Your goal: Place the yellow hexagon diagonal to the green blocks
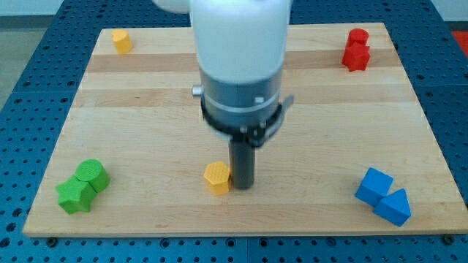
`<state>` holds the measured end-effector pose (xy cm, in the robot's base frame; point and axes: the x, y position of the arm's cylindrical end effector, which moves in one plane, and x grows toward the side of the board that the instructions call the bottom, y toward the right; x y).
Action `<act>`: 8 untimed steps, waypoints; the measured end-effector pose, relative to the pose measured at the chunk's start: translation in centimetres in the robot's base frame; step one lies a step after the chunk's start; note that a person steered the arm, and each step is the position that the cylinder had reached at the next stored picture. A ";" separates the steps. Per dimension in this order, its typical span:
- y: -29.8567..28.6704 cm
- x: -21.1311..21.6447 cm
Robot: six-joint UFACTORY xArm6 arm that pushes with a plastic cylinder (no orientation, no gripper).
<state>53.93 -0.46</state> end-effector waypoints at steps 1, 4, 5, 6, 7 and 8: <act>-0.1 -6.2; 4.3 4.9; 1.2 6.1; -3.6 6.1; -5.8 6.3; -5.7 5.1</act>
<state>59.07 -6.19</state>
